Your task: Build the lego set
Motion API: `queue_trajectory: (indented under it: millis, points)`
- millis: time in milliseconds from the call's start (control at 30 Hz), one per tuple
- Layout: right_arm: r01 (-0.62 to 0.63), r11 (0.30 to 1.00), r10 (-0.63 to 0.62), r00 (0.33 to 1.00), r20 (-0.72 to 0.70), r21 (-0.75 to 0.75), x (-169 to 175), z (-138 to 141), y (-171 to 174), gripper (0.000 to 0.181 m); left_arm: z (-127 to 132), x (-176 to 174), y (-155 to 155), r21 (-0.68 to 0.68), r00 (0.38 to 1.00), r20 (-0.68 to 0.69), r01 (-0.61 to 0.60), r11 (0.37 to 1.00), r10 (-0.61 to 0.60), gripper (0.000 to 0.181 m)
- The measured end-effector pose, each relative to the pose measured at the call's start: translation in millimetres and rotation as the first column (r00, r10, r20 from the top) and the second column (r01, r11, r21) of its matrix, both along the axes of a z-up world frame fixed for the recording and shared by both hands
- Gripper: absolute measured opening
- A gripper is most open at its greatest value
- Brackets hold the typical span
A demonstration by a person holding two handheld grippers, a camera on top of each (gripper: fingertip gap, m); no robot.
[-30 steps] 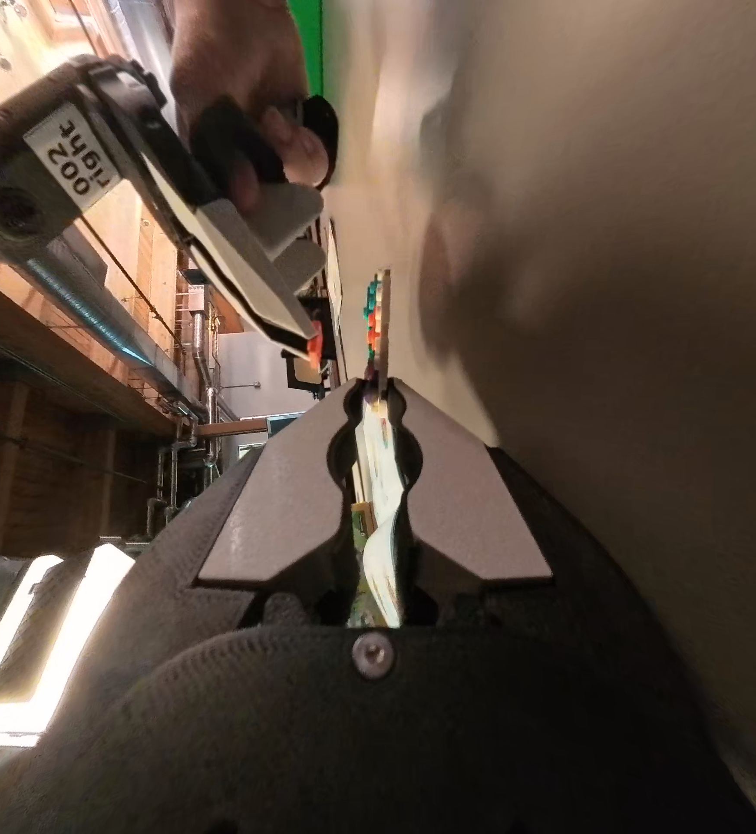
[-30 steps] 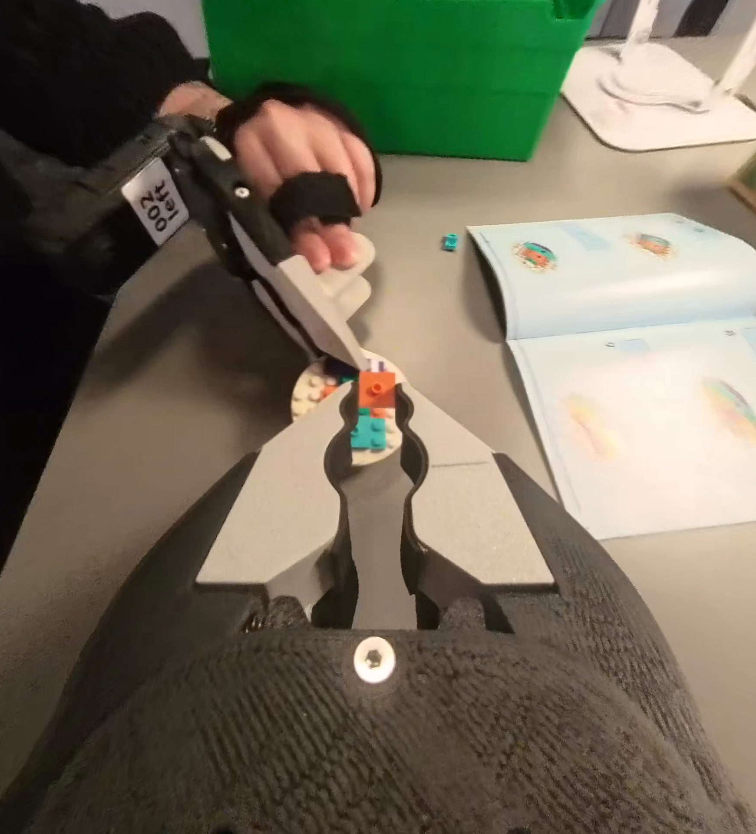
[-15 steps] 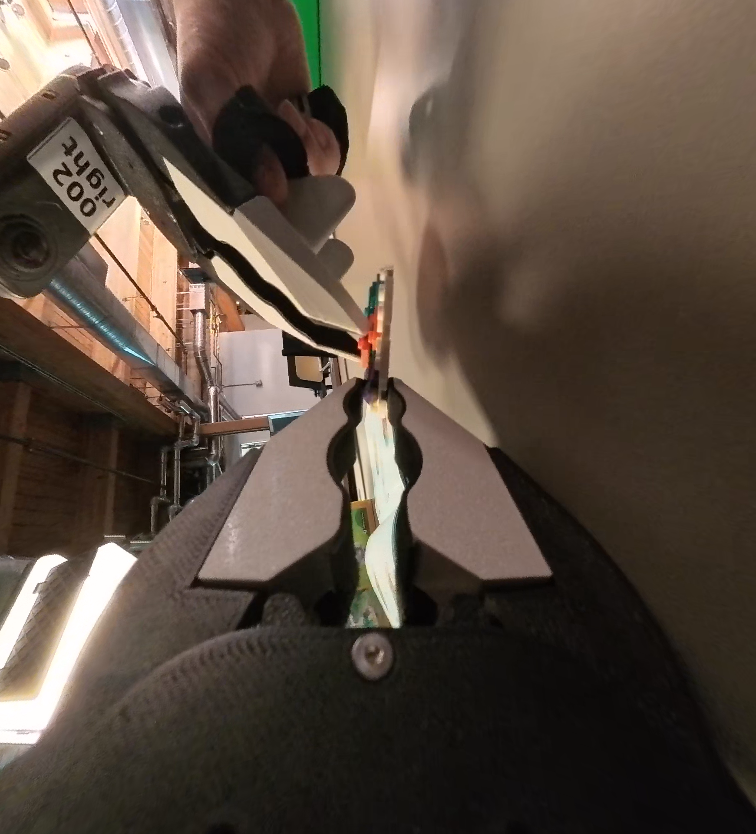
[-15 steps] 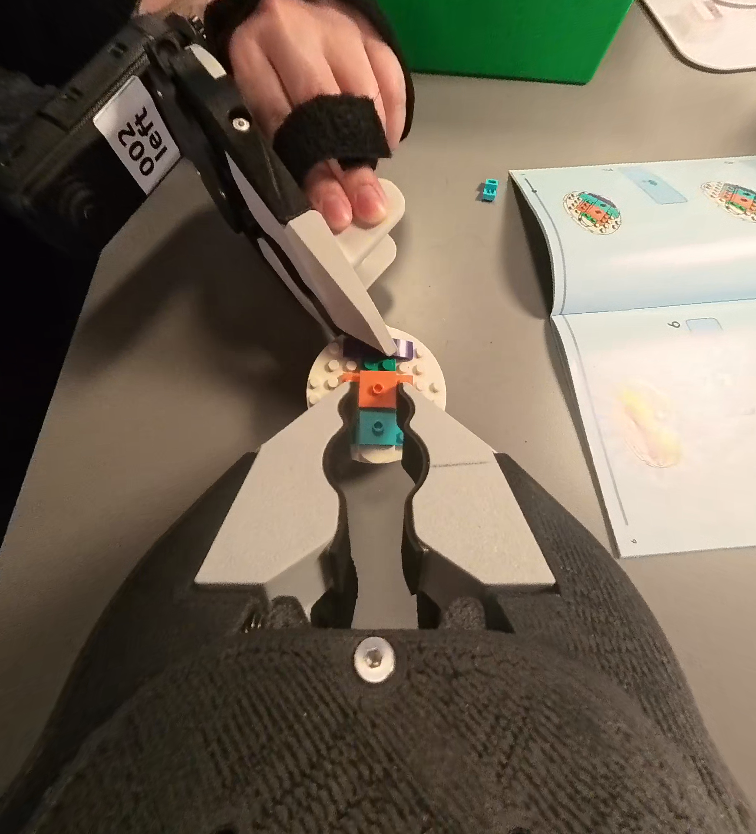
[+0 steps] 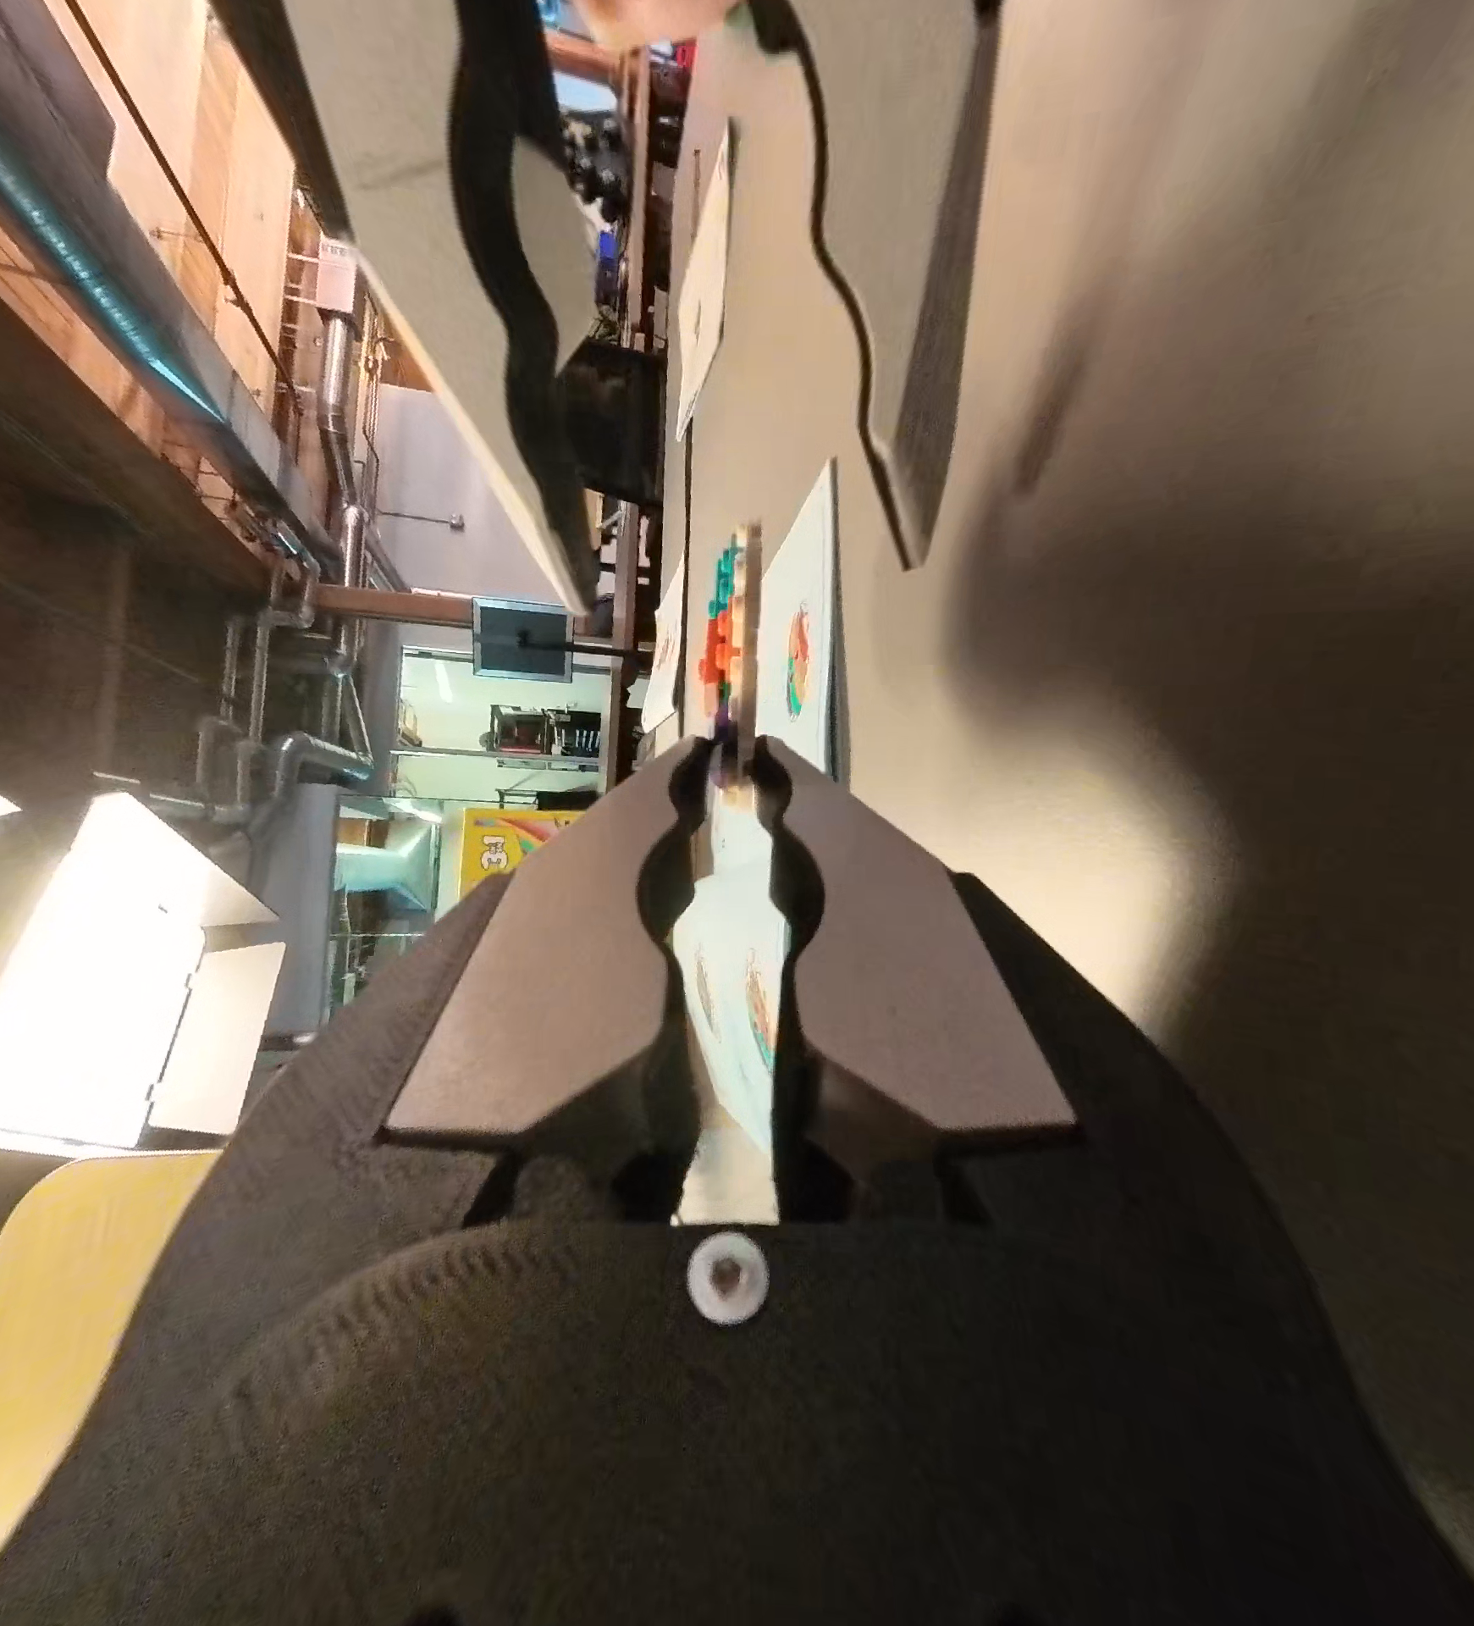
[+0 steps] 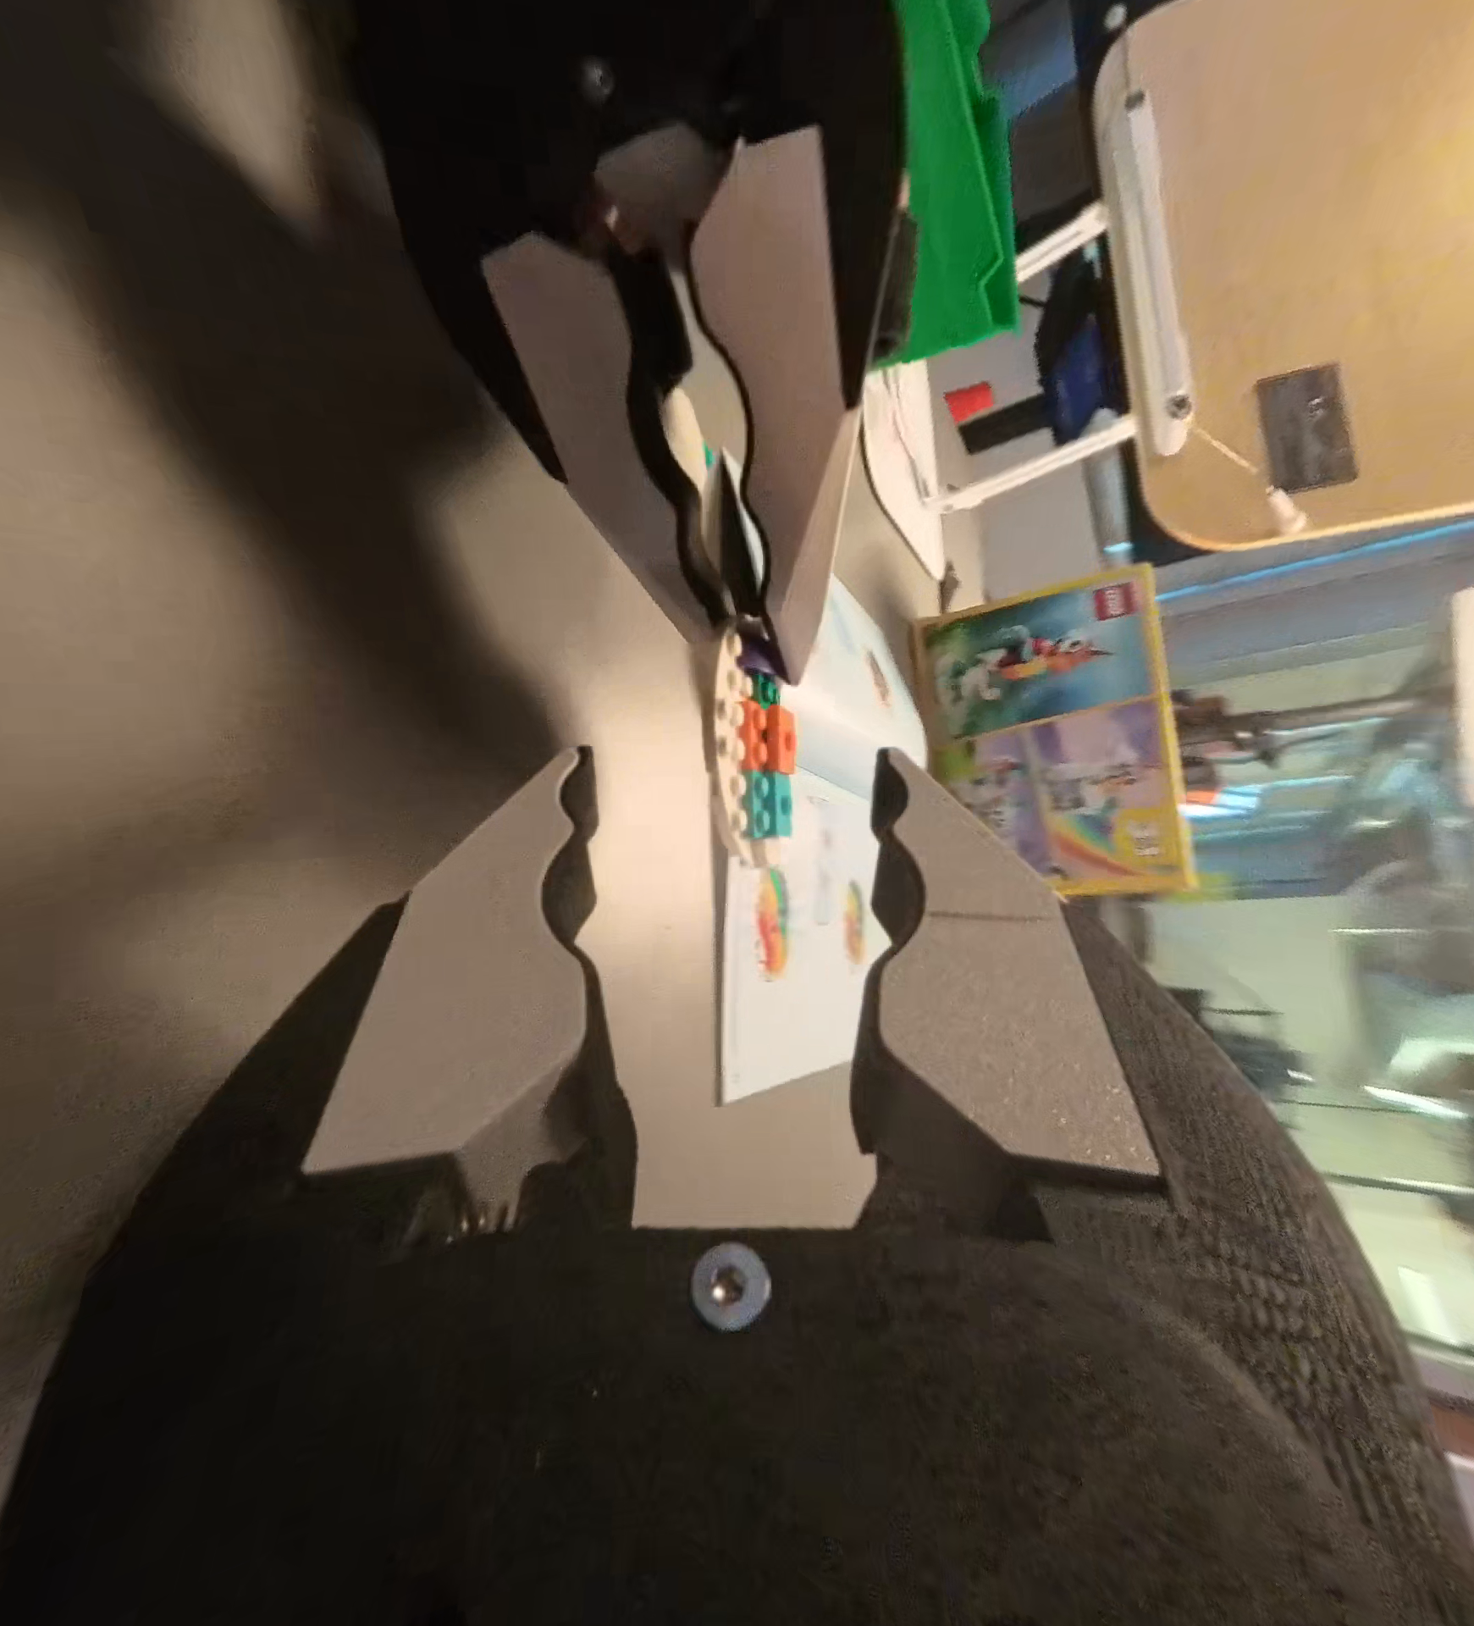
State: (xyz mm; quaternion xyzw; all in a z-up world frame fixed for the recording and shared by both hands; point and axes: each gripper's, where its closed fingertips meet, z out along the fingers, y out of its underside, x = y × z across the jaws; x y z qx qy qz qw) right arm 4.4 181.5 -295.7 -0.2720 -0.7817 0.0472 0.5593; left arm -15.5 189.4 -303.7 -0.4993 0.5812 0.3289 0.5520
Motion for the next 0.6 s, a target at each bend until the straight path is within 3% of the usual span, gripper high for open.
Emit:
queue_trajectory:
  millis: [200,300,333,400,500,600]
  points:
    - [0.053,0.976,-0.068,0.996,0.065,0.212,-9.8,-18.2,9.8,0.05,-2.8,6.1,-2.3,-0.01,1.0,-0.011,0.019,1.0,-0.019,0.009]
    - [0.067,0.962,-0.077,0.997,0.027,0.265,-13.3,-15.6,11.4,0.03,-2.7,7.6,-3.8,-0.016,1.0,-0.008,0.022,1.0,-0.022,0.111]
    - [0.076,0.957,-0.076,0.997,-0.011,0.282,-14.3,-9.7,11.8,0.016,-2.5,8.8,-4.6,-0.016,1.0,-0.007,0.024,1.0,-0.024,0.078]
    - [0.082,0.955,-0.073,0.996,-0.042,0.284,-14.2,-4.5,11.2,0.011,0.0,9.7,-5.9,-0.02,1.0,0.009,0.018,1.0,-0.017,0.009]
    - [0.086,0.948,-0.07,0.996,-0.062,0.305,-13.9,-0.8,8.9,0.01,3.4,10.0,-7.8,-0.059,0.998,0.067,0.022,0.998,-0.018,0.009]
    - [0.079,0.939,-0.073,0.997,-0.031,0.334,-13.9,-5.1,7.9,0.009,-1.6,9.5,-7.9,-0.075,0.999,0.041,0.029,0.997,-0.026,0.009]
